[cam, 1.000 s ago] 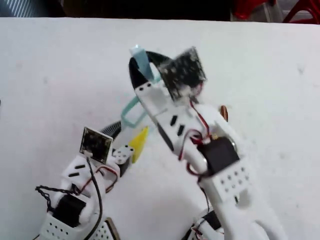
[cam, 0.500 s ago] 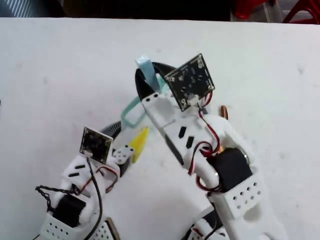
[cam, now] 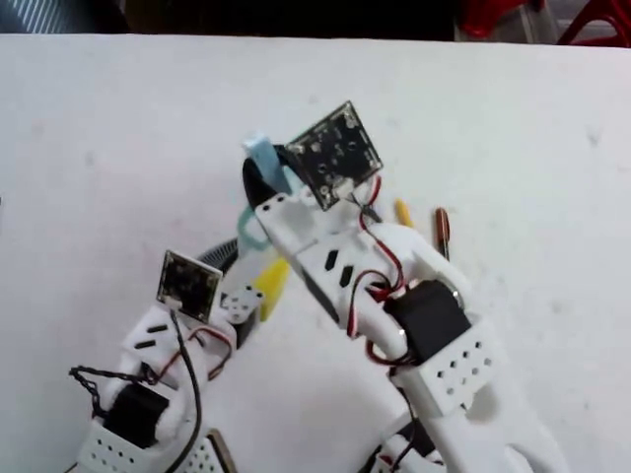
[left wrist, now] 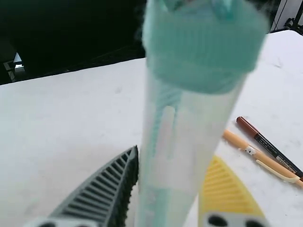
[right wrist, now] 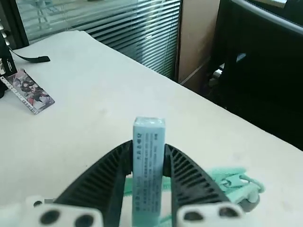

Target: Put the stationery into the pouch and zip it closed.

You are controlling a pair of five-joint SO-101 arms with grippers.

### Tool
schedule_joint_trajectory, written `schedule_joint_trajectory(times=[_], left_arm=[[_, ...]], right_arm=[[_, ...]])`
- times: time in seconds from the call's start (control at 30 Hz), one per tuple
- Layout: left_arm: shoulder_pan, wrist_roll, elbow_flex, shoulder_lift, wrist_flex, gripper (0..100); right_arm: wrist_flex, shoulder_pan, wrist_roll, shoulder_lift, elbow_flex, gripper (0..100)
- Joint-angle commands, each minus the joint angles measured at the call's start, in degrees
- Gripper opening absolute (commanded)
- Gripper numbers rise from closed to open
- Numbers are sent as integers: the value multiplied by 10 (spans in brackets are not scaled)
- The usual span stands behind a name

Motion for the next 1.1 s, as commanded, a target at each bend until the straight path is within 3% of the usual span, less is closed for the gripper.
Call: schedule_joint_trajectory(times=[0.0, 0.37, 0.53, 0.77, 0.97, 1.07], left_arm=[[3, -4, -4, 3, 1, 207], [2, -3, -4, 3, 1, 207], [2, -3, -4, 3, 1, 207], [2, -4, -4, 3, 0, 207], [2, -4, -4, 3, 0, 207], [2, -4, -4, 3, 0, 207]], right_arm=[[8, -3, -4, 7, -4, 16], [-94, -15, -4, 55, 56, 17], [-175, 2, -5, -12, 182, 17], [-163, 0, -4, -123, 236, 25], [-141, -7, -4, -128, 236, 235], [-134, -14, -4, -132, 235, 244]])
